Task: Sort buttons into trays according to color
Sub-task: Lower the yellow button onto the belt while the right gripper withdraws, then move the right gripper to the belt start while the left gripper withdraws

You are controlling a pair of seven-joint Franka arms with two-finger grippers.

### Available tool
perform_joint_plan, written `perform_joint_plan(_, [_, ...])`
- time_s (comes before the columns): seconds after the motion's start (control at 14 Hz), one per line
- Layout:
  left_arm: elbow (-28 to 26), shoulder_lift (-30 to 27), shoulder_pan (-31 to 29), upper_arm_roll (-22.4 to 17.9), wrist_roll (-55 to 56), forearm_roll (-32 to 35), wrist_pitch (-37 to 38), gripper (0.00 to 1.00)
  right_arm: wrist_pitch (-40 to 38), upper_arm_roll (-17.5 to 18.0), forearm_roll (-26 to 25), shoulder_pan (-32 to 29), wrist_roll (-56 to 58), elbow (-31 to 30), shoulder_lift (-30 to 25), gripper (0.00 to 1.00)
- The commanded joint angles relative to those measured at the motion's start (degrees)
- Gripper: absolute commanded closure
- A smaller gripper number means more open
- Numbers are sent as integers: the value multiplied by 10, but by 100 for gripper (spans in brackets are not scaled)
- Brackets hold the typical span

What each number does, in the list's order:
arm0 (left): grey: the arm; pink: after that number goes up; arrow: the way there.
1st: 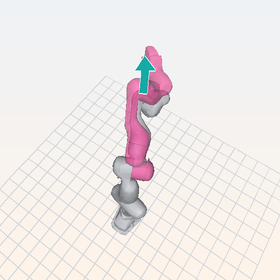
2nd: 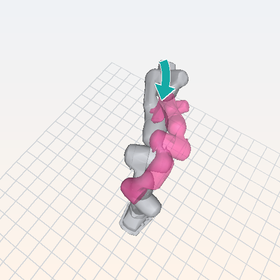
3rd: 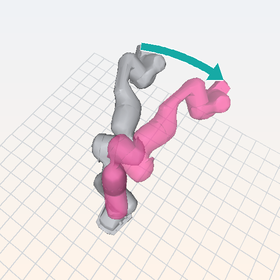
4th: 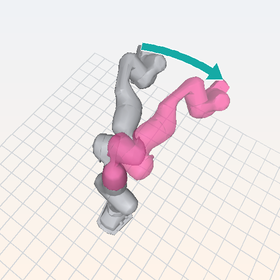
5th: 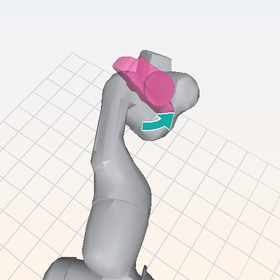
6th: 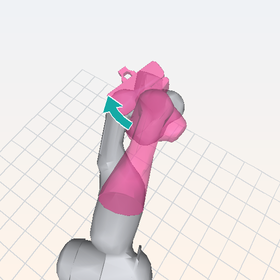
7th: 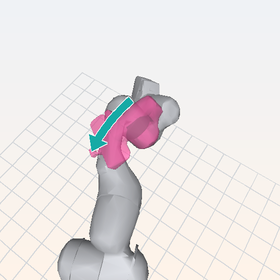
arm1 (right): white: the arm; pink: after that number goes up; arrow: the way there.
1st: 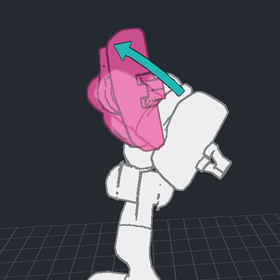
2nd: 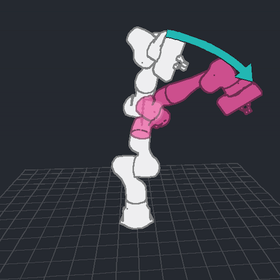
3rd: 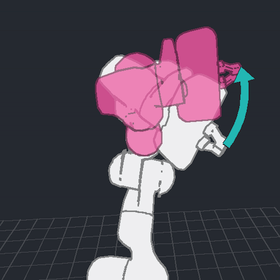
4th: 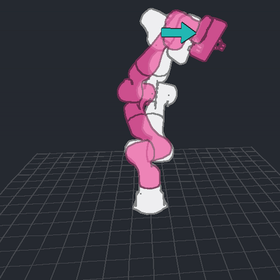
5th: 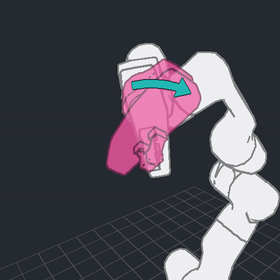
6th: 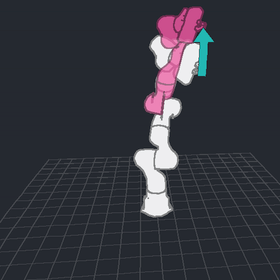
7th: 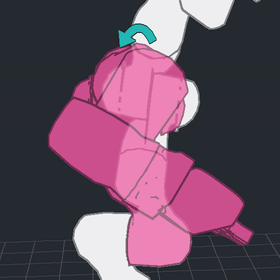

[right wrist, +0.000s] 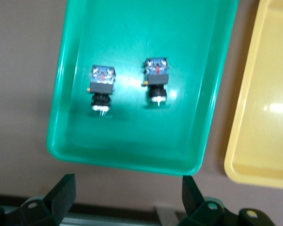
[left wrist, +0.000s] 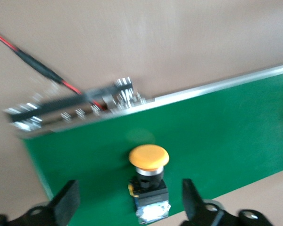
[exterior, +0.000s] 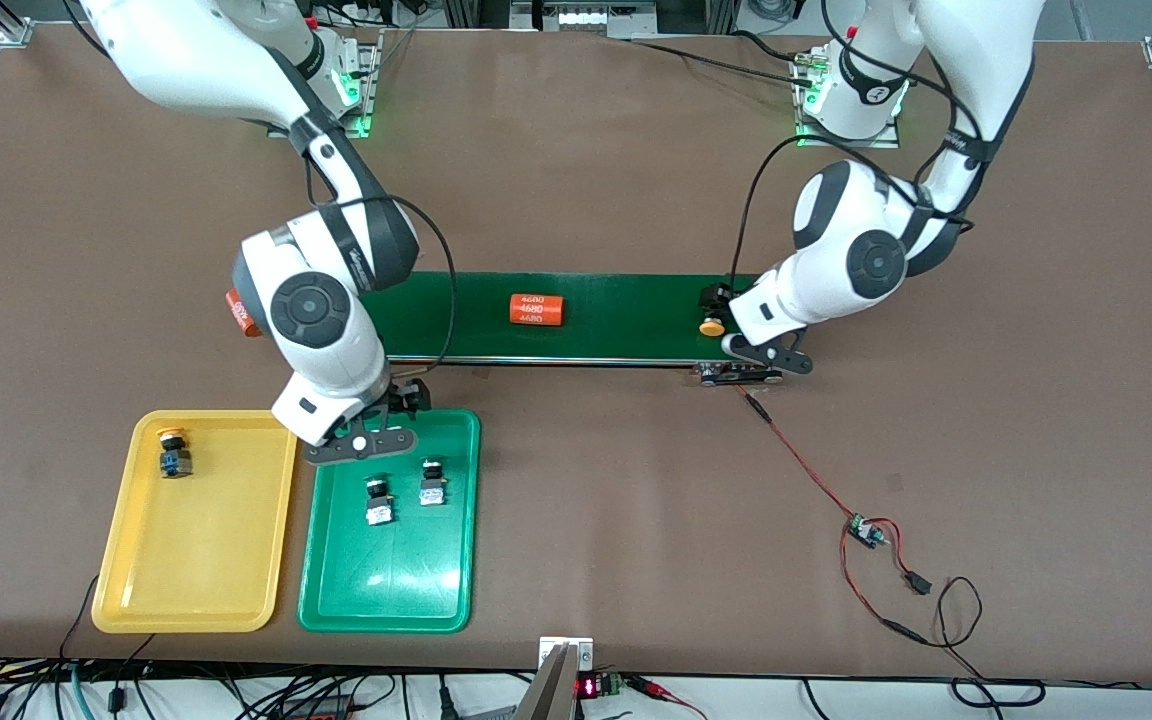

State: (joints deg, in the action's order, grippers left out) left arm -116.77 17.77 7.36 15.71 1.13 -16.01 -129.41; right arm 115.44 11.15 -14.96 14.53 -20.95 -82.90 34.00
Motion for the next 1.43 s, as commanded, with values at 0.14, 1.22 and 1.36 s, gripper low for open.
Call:
perform_joint_plan(0.14, [55, -69, -10, -96, -7, -7, 123, 0, -86, 11, 34, -24, 44, -29, -78, 0])
perform_joint_plan(1.22, [377, -69, -76, -189, 35, 155, 441, 0, -149, 10, 128, -85, 119, -137, -229, 0])
perform_joint_plan(1.36, [374, -76, -77, -191, 37, 157, 442, 0, -145, 10, 128, -83, 114, -139, -229, 0])
